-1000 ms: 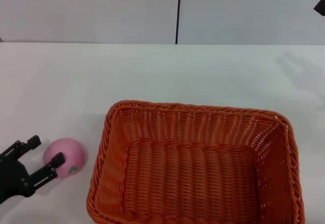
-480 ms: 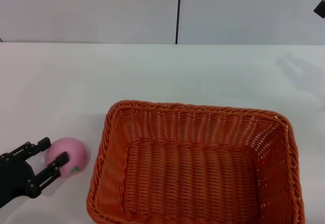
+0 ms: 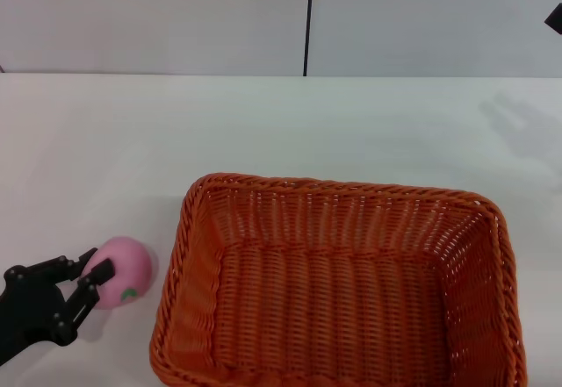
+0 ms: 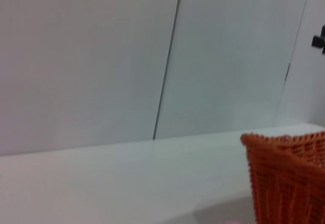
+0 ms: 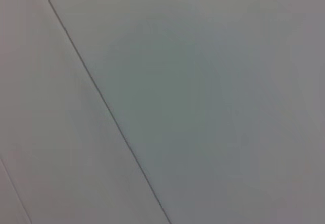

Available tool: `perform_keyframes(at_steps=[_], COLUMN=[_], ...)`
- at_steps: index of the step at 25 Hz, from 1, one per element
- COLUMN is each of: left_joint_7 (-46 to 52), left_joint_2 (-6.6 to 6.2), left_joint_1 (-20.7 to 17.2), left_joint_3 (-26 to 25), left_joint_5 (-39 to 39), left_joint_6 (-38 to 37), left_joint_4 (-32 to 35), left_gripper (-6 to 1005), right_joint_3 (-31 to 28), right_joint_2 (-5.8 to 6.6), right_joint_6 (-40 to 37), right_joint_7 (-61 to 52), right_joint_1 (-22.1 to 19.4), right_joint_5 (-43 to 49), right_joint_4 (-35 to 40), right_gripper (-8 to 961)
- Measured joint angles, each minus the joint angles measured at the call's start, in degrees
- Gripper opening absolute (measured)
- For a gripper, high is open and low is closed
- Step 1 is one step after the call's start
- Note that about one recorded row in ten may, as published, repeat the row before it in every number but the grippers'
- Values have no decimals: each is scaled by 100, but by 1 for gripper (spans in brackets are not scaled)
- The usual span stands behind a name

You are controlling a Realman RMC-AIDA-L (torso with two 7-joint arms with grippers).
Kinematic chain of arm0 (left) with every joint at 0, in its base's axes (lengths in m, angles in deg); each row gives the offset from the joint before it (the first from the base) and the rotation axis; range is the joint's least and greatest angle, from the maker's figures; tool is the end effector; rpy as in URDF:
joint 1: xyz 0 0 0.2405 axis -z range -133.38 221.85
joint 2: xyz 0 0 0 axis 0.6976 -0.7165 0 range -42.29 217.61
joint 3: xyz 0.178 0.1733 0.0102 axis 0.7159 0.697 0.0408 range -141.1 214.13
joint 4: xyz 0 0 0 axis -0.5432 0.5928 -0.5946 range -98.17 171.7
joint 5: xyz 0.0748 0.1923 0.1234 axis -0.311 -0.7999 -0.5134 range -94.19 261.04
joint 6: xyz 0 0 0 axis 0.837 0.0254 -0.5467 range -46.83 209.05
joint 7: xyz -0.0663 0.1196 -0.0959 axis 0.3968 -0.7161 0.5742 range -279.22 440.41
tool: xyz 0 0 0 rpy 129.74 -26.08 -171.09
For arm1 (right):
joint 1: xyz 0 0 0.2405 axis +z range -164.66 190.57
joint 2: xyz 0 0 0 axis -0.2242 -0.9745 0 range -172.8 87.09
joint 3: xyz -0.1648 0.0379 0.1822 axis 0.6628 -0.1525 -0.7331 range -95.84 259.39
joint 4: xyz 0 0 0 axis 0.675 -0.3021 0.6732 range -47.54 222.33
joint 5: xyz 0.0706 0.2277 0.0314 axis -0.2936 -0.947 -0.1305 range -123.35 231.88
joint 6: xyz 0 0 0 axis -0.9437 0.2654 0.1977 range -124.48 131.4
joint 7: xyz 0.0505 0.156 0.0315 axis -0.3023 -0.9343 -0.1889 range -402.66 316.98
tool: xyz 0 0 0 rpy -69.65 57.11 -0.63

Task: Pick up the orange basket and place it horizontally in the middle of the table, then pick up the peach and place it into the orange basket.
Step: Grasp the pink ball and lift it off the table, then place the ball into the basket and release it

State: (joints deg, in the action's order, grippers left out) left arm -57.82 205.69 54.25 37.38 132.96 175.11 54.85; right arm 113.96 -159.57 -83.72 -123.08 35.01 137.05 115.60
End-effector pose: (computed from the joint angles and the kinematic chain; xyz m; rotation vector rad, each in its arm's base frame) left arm -0.3968 0.1983 -0.0240 -2.2703 -0.6947 -0.7345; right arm 0.3105 0.3550 0.0588 -2.0106 0.8749 1.2712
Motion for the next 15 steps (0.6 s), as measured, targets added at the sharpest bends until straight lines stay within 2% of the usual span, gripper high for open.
perform_keyframes(at_steps=[1, 4, 7, 8, 9, 10, 15], left_joint_7=[6, 37, 279, 279, 474, 599, 1014], left_joint_2=[-4, -17, -89, -89, -137, -159, -183], left_joint_1=[0, -2, -6, -6, 17, 47, 264], left_joint_3=[-33, -201, -1096, -1096, -1500, -1648, -1808], left_joint_5=[17, 48, 69, 69, 72, 75, 75], left_joint_6=[69, 216, 685, 685, 971, 1131, 1756], left_joint_4=[-7, 10, 36, 36, 13, -1, -19], left_gripper=[241, 188, 146, 134, 122, 119, 103], right_joint_3=[-1, -2, -2, -2, -2, -2, -2], right_joint_2=[0, 0, 0, 0, 0, 0, 11], right_joint_6=[0, 0, 0, 0, 0, 0, -1], right_joint_7=[0, 0, 0, 0, 0, 0, 2], right_joint_1=[0, 0, 0, 0, 0, 0, 10], right_joint_5=[0, 0, 0, 0, 0, 0, 0], right_joint_4=[-2, -4, -7, -7, -22, -43, -134], right_gripper=[376, 376, 376, 376, 376, 376, 375])
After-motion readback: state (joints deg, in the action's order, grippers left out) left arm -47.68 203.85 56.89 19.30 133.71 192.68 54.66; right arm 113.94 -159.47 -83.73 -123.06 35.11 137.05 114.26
